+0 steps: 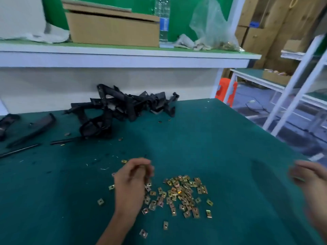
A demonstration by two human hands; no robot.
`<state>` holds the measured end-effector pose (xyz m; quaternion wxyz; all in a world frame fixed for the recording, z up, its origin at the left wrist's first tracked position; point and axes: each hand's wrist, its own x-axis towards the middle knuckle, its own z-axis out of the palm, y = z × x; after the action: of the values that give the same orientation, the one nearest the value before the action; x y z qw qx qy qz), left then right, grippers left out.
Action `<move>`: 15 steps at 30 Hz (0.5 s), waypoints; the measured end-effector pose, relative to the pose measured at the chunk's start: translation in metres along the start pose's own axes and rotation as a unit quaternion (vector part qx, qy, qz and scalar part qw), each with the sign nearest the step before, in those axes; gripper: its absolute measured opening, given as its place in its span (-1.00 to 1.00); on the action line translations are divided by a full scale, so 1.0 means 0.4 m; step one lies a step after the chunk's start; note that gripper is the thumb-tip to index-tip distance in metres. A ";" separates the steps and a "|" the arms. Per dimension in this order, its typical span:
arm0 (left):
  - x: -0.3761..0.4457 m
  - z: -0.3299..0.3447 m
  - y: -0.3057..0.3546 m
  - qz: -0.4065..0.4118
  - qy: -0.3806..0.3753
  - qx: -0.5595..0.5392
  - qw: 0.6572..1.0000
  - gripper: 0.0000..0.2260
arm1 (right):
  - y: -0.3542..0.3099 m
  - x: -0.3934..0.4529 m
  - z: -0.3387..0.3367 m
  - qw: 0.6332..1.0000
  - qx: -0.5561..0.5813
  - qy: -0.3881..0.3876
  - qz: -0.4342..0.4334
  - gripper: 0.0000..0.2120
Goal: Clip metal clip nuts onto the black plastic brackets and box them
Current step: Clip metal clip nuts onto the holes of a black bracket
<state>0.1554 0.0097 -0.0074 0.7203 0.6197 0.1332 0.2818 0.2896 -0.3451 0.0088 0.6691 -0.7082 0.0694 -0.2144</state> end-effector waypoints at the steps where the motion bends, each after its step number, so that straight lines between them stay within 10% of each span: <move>1: 0.019 -0.034 -0.021 -0.001 0.042 0.009 0.999 -0.60 | -0.026 0.003 0.024 0.999 0.022 -0.045 0.014 -0.82; 8: 0.026 -0.058 -0.047 -0.017 -0.015 0.098 0.995 -0.70 | -0.073 0.034 0.611 0.911 0.007 -0.385 0.149 -0.63; 15: 0.039 -0.047 -0.042 -0.034 -0.045 0.172 0.983 -0.73 | -0.070 0.095 0.973 0.893 0.116 -0.365 0.235 -0.50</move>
<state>0.1618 0.0329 -0.0248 0.6173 0.7416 0.1682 0.2017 0.4727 0.0002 0.0391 0.7557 -0.6168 -0.0413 0.2162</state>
